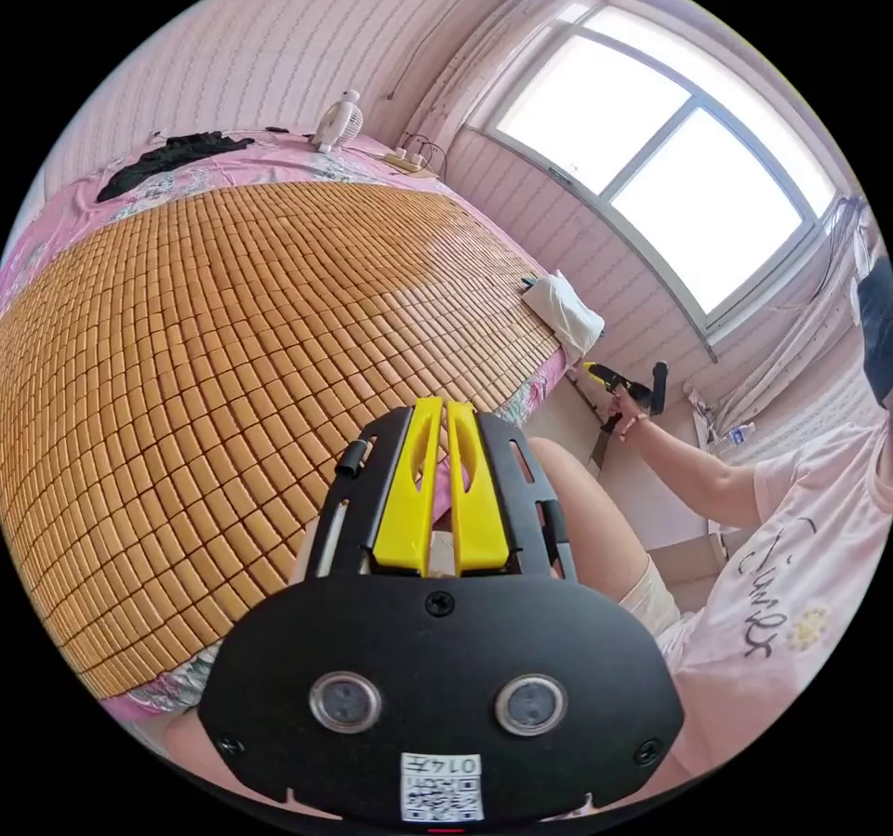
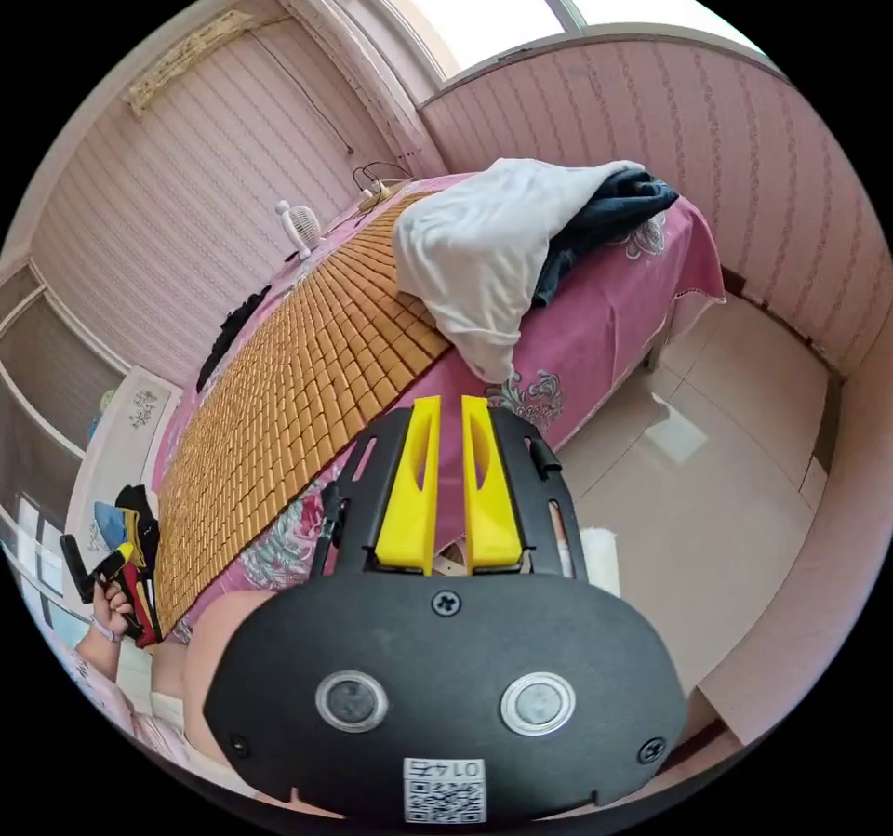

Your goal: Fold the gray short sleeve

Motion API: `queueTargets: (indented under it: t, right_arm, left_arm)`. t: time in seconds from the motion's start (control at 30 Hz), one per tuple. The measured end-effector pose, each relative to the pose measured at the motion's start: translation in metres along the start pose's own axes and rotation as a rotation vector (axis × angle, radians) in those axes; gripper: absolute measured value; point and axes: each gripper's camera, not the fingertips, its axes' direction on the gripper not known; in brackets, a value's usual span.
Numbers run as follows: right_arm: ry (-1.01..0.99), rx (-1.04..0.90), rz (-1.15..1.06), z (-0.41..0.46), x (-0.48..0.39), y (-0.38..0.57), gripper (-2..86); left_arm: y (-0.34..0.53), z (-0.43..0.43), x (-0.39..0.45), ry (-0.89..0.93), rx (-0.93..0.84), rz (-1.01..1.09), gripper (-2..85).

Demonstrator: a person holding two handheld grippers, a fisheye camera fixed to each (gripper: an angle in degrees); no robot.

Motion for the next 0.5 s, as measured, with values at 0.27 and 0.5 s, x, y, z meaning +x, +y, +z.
queueTargets:
  t: [0.27,0.5]
  right_arm:
    - [0.000,-0.160,-0.450,-0.016,-0.131,0.103,2.1]
    - [-0.153,-0.232,-0.896,0.000,-0.324,0.168,2.2]
  left_arm:
    - [0.164,-0.226,-0.082,-0.405,0.351,-0.207,-0.4]
    - [0.410,-0.322,-0.176,-0.686,0.358,-0.692,6.1]
